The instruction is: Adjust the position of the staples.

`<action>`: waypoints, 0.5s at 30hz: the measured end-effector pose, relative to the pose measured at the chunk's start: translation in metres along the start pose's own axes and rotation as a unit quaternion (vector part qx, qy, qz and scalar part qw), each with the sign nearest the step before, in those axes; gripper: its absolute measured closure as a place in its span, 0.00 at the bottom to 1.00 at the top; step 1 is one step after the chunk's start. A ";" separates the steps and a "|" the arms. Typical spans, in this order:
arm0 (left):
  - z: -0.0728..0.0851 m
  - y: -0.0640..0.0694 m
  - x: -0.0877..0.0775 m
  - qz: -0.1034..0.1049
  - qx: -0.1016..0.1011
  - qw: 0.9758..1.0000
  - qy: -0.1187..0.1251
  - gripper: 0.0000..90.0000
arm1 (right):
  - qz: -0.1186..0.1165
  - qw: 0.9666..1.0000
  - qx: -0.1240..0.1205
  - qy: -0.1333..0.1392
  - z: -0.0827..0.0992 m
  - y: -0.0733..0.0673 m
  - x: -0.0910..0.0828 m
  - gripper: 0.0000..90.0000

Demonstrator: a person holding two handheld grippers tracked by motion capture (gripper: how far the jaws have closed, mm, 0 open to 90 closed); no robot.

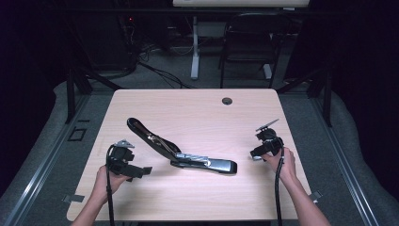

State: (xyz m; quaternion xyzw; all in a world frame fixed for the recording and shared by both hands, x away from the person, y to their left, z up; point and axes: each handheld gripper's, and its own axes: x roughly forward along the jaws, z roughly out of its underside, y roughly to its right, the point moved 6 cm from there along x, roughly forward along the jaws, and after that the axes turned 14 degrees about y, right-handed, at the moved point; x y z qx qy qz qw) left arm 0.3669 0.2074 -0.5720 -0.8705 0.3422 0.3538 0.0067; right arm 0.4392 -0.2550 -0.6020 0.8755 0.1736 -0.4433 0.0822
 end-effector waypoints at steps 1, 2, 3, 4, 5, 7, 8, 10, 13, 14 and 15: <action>0.000 0.000 0.000 -0.001 -0.001 1.000 0.001 0.00 | -0.001 1.000 -0.001 -0.002 0.000 0.000 0.000 0.34; 0.000 0.000 0.000 0.000 -0.001 1.000 0.000 0.00 | -0.002 1.000 -0.008 -0.010 0.001 0.001 -0.001 0.34; 0.000 0.000 0.001 0.000 -0.001 1.000 -0.001 0.00 | -0.001 1.000 -0.011 -0.015 0.001 0.002 -0.002 0.34; 0.000 0.000 0.000 0.001 -0.001 1.000 -0.003 0.00 | 0.000 1.000 -0.008 -0.013 0.001 0.001 -0.001 0.34; 0.000 0.000 0.000 0.002 -0.001 1.000 -0.003 0.00 | -0.001 1.000 -0.006 -0.009 0.001 0.001 -0.001 0.35; 0.000 0.001 0.000 0.004 -0.001 1.000 -0.003 0.00 | 0.001 1.000 -0.009 -0.011 0.001 0.000 -0.001 0.36; 0.000 0.001 0.000 0.004 0.000 1.000 -0.003 0.00 | -0.001 1.000 -0.012 -0.015 0.001 0.000 -0.002 0.38; 0.000 0.001 0.000 0.005 0.000 1.000 -0.003 0.00 | 0.002 1.000 -0.012 -0.019 0.002 0.000 -0.002 0.41; 0.001 0.001 0.000 0.005 0.000 1.000 -0.004 0.00 | 0.001 1.000 -0.016 -0.023 0.003 -0.001 -0.002 0.44; 0.001 0.001 0.000 0.005 0.000 1.000 -0.004 0.00 | 0.000 1.000 -0.015 -0.022 0.003 -0.002 -0.002 0.45; 0.001 0.001 0.000 0.006 0.000 1.000 -0.004 0.00 | 0.000 1.000 -0.015 -0.022 0.003 -0.003 -0.002 0.46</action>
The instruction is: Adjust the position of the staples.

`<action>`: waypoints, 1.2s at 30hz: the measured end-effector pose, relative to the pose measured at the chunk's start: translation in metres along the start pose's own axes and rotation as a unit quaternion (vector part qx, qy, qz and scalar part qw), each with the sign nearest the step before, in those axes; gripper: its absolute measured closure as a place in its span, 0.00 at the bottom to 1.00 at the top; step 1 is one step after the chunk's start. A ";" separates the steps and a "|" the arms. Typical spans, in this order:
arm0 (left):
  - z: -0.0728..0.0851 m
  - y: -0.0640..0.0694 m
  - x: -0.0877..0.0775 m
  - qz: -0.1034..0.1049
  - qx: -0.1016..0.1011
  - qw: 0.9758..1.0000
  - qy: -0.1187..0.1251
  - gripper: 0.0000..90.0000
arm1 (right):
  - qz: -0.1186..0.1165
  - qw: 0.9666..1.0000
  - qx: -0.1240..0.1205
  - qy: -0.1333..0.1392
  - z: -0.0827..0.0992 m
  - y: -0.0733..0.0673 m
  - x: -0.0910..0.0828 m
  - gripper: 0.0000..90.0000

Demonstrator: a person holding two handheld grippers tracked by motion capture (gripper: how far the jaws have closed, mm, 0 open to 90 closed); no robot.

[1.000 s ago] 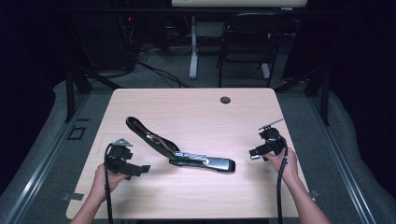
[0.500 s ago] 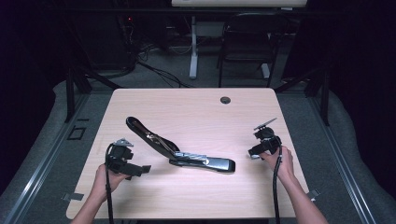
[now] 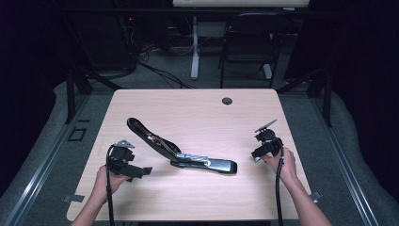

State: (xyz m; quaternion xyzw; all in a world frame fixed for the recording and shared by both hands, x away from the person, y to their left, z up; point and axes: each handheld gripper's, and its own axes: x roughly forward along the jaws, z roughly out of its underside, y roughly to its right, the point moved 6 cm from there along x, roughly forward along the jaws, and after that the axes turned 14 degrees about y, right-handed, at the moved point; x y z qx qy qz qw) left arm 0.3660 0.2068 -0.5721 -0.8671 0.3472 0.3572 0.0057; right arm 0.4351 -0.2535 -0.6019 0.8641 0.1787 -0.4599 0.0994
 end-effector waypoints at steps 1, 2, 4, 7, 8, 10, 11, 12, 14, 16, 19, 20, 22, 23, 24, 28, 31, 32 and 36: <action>0.000 0.000 0.000 0.000 0.001 1.000 0.001 0.00 | 0.001 1.000 -0.007 -0.004 0.000 0.000 -0.001 0.47; 0.000 0.000 0.000 0.000 0.001 1.000 0.001 0.00 | 0.001 1.000 -0.004 -0.008 0.000 -0.001 -0.001 0.47; 0.000 0.000 0.000 0.000 0.001 1.000 0.000 0.00 | 0.002 1.000 -0.002 -0.010 0.000 -0.001 -0.002 0.48; 0.000 0.000 0.000 0.000 0.001 1.000 -0.001 0.00 | -0.005 1.000 0.001 -0.017 0.001 -0.003 -0.003 0.52; 0.000 0.000 0.000 0.000 0.001 1.000 -0.001 0.00 | 0.000 1.000 -0.001 -0.017 0.001 -0.002 -0.003 0.54; 0.000 0.000 0.000 -0.001 0.003 1.000 0.000 0.00 | -0.003 1.000 -0.001 -0.023 0.001 -0.002 -0.004 0.55; 0.000 0.000 0.000 -0.001 0.003 1.000 0.000 0.00 | -0.004 1.000 0.000 -0.027 0.002 -0.001 -0.004 0.56; 0.000 0.000 0.001 -0.001 0.003 1.000 0.000 0.00 | -0.005 1.000 0.002 -0.030 0.002 -0.001 -0.004 0.57; 0.000 0.000 0.001 -0.001 0.004 1.000 -0.001 0.00 | -0.008 0.999 0.002 -0.038 0.004 -0.001 -0.004 0.59; 0.000 0.000 0.000 0.000 0.005 1.000 -0.002 0.00 | -0.007 0.999 0.004 -0.041 0.004 -0.001 -0.004 0.62; 0.000 0.001 0.001 0.001 0.004 1.000 -0.002 0.00 | -0.008 0.999 0.006 -0.040 0.004 -0.002 -0.005 0.66; 0.000 0.001 0.001 0.001 0.004 1.000 -0.003 0.00 | -0.011 0.999 0.006 -0.040 0.004 -0.002 -0.005 0.68; 0.000 0.001 0.001 0.002 0.003 1.000 -0.002 0.00 | -0.013 0.999 0.004 -0.044 0.004 -0.002 -0.005 0.74; 0.000 0.001 0.001 0.001 0.004 1.000 -0.003 0.00 | -0.012 0.999 0.002 -0.045 0.005 -0.002 -0.005 0.76; 0.000 0.001 0.001 0.000 0.003 1.000 -0.002 0.00 | -0.014 0.999 0.001 -0.048 0.005 -0.002 -0.005 0.77; 0.000 0.001 0.001 0.002 0.004 1.000 -0.003 0.00 | -0.017 0.999 0.001 -0.047 0.005 -0.003 -0.005 0.86; 0.000 0.001 0.002 0.001 0.004 1.000 -0.002 0.00 | -0.020 0.999 0.000 -0.045 0.005 -0.003 -0.005 0.86; 0.000 0.001 0.002 0.001 0.003 1.000 -0.002 0.00 | -0.018 0.999 -0.004 -0.046 0.005 -0.002 -0.006 0.87; 0.000 0.001 0.002 0.002 0.004 1.000 -0.001 0.00 | -0.022 0.999 -0.006 -0.036 0.002 -0.002 -0.011 0.87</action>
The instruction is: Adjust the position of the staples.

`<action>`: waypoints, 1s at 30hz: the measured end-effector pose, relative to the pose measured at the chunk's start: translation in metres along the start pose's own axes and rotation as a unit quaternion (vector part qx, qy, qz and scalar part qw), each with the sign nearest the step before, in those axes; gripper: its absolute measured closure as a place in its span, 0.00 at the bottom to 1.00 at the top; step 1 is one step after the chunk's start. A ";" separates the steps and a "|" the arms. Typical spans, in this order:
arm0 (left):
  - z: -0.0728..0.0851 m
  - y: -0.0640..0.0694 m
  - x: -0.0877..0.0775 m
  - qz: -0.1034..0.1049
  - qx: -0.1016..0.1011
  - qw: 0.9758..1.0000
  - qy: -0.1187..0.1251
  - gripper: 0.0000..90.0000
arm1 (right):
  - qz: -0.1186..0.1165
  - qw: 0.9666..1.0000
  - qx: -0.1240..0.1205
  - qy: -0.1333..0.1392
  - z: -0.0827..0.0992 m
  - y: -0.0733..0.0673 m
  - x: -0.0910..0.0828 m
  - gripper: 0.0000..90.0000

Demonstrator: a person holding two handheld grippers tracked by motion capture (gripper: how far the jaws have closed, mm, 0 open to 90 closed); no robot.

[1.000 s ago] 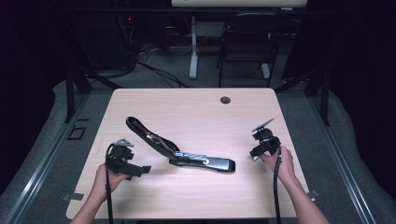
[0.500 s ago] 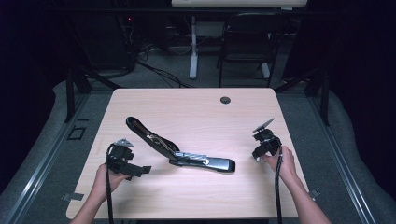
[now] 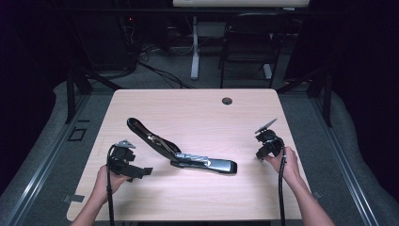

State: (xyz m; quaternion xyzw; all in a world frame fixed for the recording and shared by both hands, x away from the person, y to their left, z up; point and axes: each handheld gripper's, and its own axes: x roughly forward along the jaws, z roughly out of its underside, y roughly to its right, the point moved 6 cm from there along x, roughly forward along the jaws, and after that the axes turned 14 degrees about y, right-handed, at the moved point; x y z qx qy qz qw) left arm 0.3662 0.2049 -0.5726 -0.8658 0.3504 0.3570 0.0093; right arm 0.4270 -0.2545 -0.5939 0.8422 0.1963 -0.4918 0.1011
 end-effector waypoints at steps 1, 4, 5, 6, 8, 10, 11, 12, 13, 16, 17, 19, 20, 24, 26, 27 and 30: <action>0.000 0.000 0.000 0.000 0.000 1.000 0.000 0.00 | -0.005 1.000 -0.002 -0.001 0.000 -0.001 -0.002 0.86; 0.000 0.000 0.000 0.000 0.000 1.000 0.000 0.00 | -0.013 1.000 -0.001 0.014 -0.001 -0.005 -0.003 0.86; 0.000 0.000 -0.001 0.000 0.001 1.000 -0.001 0.00 | -0.017 1.000 -0.012 0.004 0.000 -0.006 -0.005 0.87; 0.000 0.000 -0.001 0.001 0.001 1.000 -0.001 0.00 | -0.018 1.000 -0.014 0.006 0.000 -0.008 -0.005 0.86; 0.000 0.000 -0.001 0.001 0.000 1.000 -0.001 0.00 | -0.027 0.999 -0.025 0.005 0.000 -0.012 -0.007 0.87; 0.000 0.001 -0.002 -0.001 0.000 1.000 -0.001 0.00 | -0.031 0.999 -0.035 -0.002 0.002 -0.018 -0.007 0.87; 0.000 0.001 -0.002 -0.001 0.001 1.000 0.001 0.00 | -0.035 0.999 -0.042 -0.004 0.002 -0.020 -0.009 0.87; 0.000 0.002 -0.002 -0.002 0.001 1.000 0.002 0.00 | -0.036 0.998 -0.041 0.001 0.003 -0.024 -0.008 0.86; 0.000 0.002 -0.002 -0.003 0.000 1.000 0.003 0.00 | -0.040 0.998 -0.047 -0.003 0.004 -0.026 -0.010 0.87; 0.000 0.002 -0.003 -0.002 0.003 1.000 0.002 0.00 | -0.048 0.997 -0.058 -0.007 0.006 -0.033 -0.012 0.86; 0.000 0.002 -0.003 -0.002 0.003 1.000 0.002 0.00 | -0.046 0.997 -0.057 -0.001 0.006 -0.036 -0.011 0.86; 0.000 0.002 -0.003 -0.003 0.004 1.000 0.001 0.00 | -0.050 0.997 -0.059 -0.003 0.008 -0.039 -0.010 0.86; 0.000 0.002 -0.003 -0.003 0.004 1.000 0.001 0.00 | -0.052 0.996 -0.069 -0.016 0.009 -0.039 -0.011 0.86; 0.000 0.001 -0.002 -0.003 0.003 1.000 0.000 0.00 | -0.054 0.995 -0.079 -0.029 0.013 -0.041 -0.009 0.86; 0.000 0.001 -0.001 -0.001 0.004 1.000 -0.002 0.00 | -0.055 0.995 -0.080 -0.034 0.015 -0.042 -0.007 0.86; 0.000 0.001 -0.001 0.000 0.005 1.000 -0.004 0.00 | -0.056 0.995 -0.080 -0.036 0.016 -0.043 -0.007 0.86; 0.000 0.003 -0.001 0.005 0.009 1.000 -0.002 0.00 | -0.056 0.994 -0.084 -0.043 0.017 -0.044 -0.006 0.86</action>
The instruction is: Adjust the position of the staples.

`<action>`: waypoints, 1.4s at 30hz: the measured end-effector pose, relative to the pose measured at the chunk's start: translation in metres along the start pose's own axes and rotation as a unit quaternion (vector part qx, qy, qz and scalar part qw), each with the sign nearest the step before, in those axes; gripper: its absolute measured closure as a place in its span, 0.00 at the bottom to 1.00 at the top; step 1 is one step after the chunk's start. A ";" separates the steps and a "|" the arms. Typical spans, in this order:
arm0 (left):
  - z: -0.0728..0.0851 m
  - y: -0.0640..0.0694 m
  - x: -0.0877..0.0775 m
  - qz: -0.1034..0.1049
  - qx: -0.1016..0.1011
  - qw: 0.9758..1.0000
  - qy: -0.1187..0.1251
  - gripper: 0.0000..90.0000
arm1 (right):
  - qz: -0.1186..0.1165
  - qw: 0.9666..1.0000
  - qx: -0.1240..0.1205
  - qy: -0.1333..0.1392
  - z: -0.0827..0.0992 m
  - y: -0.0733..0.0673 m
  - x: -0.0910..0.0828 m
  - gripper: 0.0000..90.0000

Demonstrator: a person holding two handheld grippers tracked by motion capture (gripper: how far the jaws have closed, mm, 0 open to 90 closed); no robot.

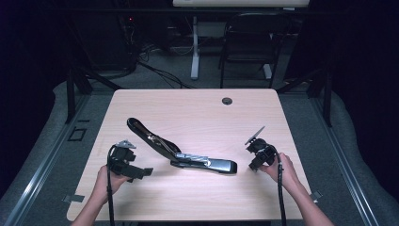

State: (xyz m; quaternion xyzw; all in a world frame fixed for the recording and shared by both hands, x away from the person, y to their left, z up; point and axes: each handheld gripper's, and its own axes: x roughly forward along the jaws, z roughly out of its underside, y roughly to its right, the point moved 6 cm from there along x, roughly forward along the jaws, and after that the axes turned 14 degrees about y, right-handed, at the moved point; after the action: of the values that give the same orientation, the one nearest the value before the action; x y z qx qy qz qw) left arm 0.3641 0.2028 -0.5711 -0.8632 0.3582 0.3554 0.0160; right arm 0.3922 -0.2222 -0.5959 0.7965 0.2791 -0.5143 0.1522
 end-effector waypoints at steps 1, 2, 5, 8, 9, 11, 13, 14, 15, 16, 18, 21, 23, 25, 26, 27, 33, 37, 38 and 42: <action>0.000 0.001 0.000 0.000 0.000 1.000 0.001 0.00 | 0.002 1.000 0.006 0.008 0.000 -0.002 0.001 0.86; 0.000 0.001 0.000 0.000 0.002 1.000 0.000 0.00 | 0.001 1.000 -0.008 -0.009 0.001 -0.001 -0.001 0.86; 0.000 0.001 0.000 0.002 0.003 1.000 -0.001 0.00 | 0.003 1.000 -0.005 -0.009 0.001 -0.003 0.001 0.86; 0.000 0.002 0.001 0.005 0.004 1.000 -0.002 0.00 | 0.002 1.000 -0.001 -0.008 0.002 -0.004 0.004 0.86; 0.000 0.002 0.001 0.004 0.004 1.000 -0.001 0.00 | -0.002 1.000 0.006 -0.002 0.002 -0.006 0.005 0.86; 0.000 0.002 0.002 0.006 0.005 1.000 -0.004 0.00 | -0.002 0.999 -0.017 -0.030 0.003 -0.003 0.003 0.85; 0.000 0.002 0.002 0.005 0.006 1.000 -0.004 0.00 | -0.004 0.999 -0.020 -0.034 0.003 -0.003 0.002 0.85; 0.000 0.002 0.002 0.005 0.006 1.000 -0.004 0.00 | -0.003 0.999 -0.018 -0.033 0.003 -0.003 0.002 0.84; 0.000 0.002 0.002 0.004 0.006 1.000 -0.003 0.00 | -0.004 0.999 -0.018 -0.033 0.003 -0.004 0.001 0.82; 0.000 0.002 0.002 0.004 0.006 1.000 -0.003 0.00 | -0.004 1.000 -0.013 -0.027 0.003 -0.004 0.002 0.81; 0.000 0.002 0.002 0.005 0.007 1.000 -0.004 0.00 | -0.001 0.999 -0.018 -0.027 0.003 -0.004 0.000 0.80; 0.000 0.002 0.003 0.005 0.005 1.000 -0.006 0.00 | -0.005 0.999 -0.028 -0.036 0.000 -0.003 -0.002 0.79; 0.000 0.002 0.004 0.006 0.004 1.000 -0.006 0.00 | -0.011 0.999 -0.021 -0.027 -0.004 -0.003 -0.002 0.78; 0.000 0.002 0.003 0.006 0.004 1.000 -0.007 0.00 | -0.010 0.999 -0.024 -0.028 -0.008 -0.004 -0.004 0.79; 0.000 0.002 0.004 0.007 0.004 1.000 -0.007 0.00 | -0.010 1.000 -0.018 -0.021 -0.010 -0.006 -0.003 0.79; 0.000 0.003 0.003 0.007 0.005 1.000 -0.007 0.00 | -0.008 0.999 -0.022 -0.022 -0.011 -0.007 -0.003 0.79; 0.001 0.003 0.003 0.008 0.005 1.000 -0.008 0.00 | -0.008 0.998 -0.035 -0.055 -0.012 -0.006 -0.001 0.80; 0.001 0.003 0.003 0.009 0.004 1.000 -0.009 0.00 | -0.008 0.998 -0.031 -0.059 -0.011 -0.004 0.002 0.81; 0.001 0.003 0.004 0.009 0.005 1.000 -0.009 0.00 | -0.011 0.997 -0.037 -0.068 -0.011 -0.003 0.001 0.82; 0.001 0.003 0.004 0.008 0.007 1.000 -0.011 0.00 | -0.012 0.998 -0.024 -0.057 -0.010 -0.005 0.003 0.83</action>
State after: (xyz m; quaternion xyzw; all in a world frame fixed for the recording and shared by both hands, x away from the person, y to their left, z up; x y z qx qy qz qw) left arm 0.3636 0.1980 -0.5738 -0.8565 0.3669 0.3624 0.0230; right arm 0.3978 -0.2123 -0.5945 0.7587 0.2916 -0.5539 0.1804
